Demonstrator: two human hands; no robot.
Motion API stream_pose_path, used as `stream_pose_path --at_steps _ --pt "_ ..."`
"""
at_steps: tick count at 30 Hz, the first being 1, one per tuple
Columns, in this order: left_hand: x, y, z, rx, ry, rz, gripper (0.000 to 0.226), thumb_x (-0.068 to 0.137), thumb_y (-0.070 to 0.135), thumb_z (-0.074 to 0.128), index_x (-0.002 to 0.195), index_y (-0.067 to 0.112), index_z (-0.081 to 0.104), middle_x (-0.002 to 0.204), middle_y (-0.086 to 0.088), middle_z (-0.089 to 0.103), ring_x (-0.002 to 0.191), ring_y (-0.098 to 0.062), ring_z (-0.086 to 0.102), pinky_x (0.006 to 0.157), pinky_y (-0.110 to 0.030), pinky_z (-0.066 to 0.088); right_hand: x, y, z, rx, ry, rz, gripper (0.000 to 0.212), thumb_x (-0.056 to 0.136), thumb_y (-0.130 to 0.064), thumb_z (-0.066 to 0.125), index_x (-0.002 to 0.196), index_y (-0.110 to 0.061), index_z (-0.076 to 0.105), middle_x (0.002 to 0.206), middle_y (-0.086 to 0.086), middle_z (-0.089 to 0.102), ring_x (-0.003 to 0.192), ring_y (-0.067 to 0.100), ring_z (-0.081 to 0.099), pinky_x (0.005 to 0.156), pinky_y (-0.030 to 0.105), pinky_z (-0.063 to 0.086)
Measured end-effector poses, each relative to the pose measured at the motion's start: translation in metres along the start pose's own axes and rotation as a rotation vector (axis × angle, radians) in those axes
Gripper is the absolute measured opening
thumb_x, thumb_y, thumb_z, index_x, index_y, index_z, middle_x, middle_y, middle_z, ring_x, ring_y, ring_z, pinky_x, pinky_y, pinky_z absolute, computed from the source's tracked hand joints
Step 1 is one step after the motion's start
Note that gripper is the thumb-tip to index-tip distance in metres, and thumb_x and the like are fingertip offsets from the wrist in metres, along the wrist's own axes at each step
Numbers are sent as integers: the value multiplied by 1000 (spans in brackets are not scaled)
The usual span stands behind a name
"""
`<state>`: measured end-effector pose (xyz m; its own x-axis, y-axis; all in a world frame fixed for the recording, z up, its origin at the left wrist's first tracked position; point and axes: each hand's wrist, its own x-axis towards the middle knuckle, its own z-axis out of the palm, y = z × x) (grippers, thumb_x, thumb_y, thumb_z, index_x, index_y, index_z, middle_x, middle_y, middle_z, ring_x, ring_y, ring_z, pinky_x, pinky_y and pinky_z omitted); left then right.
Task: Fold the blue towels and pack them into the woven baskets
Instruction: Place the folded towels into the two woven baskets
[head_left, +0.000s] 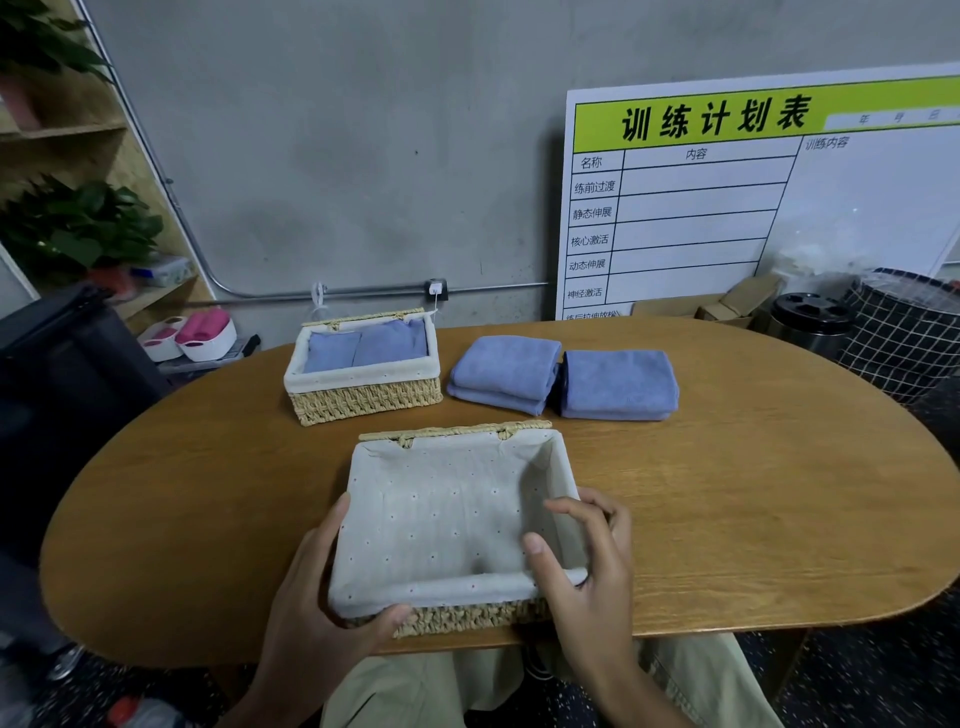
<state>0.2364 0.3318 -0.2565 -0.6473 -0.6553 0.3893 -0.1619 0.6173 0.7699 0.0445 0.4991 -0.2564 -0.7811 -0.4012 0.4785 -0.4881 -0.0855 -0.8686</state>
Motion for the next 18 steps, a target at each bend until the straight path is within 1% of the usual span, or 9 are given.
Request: stream_pose_path --at_steps 3,5,8,13,16,18 --pt "0 1 0 -2 -11 -23 113 50 53 86 147 58 27 141 19 51 131 -9 52 101 -46 52 0 1 0 -3 -8 14 34 75 -56 69 104 -38 66 125 -2 47 126 17 45 100 30 39" --pt "2 3 -1 -20 -22 -50 112 50 53 85 144 63 25 141 19 51 130 -10 52 101 -46 52 3 1 0 -5 -18 30 39 75 -62 67 105 -37 66 124 -4 47 125 14 45 100 29 39" --pt "6 7 -1 -24 -53 -83 111 51 57 84 142 68 22 144 20 48 132 -11 50 104 -47 50 10 2 0 -10 -32 33 37 77 -62 65 104 -38 65 119 -9 48 123 11 47 100 30 40" --pt "13 11 -2 -45 -76 -134 108 55 55 84 142 68 21 144 25 46 133 -8 48 104 -48 50 19 5 1 -17 -65 65 31 79 -60 62 104 -42 62 118 -13 48 121 7 47 100 28 39" --pt "17 12 -1 -35 -85 -153 107 56 56 83 142 67 21 145 26 44 135 -6 46 105 -49 49 25 6 -1 -52 -94 66 35 78 -62 62 107 -43 62 118 -15 48 120 5 47 98 27 39" --pt "20 11 -2 -31 -111 -167 107 56 57 83 142 67 21 147 26 42 136 -7 44 106 -50 48 29 8 -6 -83 -144 72 38 77 -66 60 109 -45 60 117 -19 46 119 3 45 96 24 38"
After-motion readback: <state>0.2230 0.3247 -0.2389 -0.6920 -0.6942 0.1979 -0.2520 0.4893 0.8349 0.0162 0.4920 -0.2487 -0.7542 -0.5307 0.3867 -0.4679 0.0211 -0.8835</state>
